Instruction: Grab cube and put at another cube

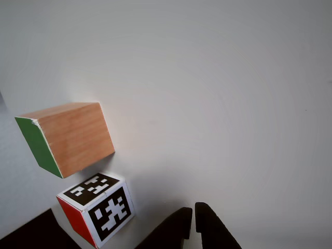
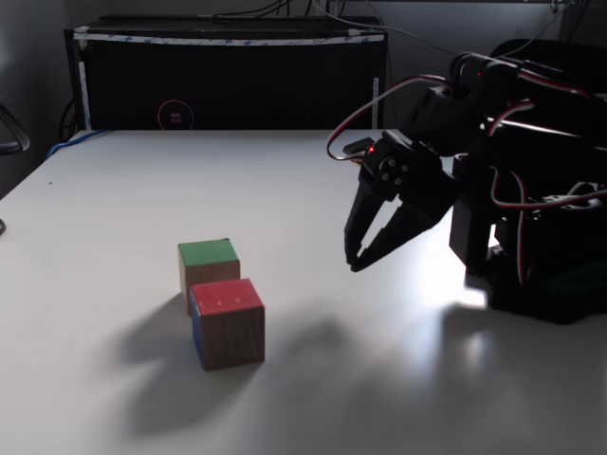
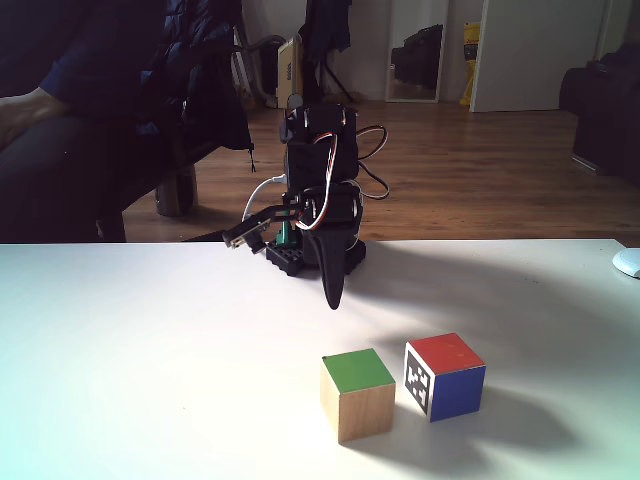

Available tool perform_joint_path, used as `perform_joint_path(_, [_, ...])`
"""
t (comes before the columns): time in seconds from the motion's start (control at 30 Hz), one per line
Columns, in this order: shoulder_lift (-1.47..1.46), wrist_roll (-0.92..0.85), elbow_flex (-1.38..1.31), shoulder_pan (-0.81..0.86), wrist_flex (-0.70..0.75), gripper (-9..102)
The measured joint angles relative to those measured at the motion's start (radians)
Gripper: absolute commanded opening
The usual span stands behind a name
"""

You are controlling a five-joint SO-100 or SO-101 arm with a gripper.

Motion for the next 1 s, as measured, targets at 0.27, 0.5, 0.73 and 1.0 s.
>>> perform_joint_path(0.27, [0.0, -0.081, 0.0, 0.126, -0.002, 0])
perform_joint_path(0.5, [0.0, -0.084, 0.0, 0.118, -0.002, 0])
perform_joint_path(0.73, [0.0, -0.114, 0.0, 0.118, -0.011, 0])
perform_joint_path(1.0, [-0.015, -0.103, -0.123, 0.103, -0.018, 16])
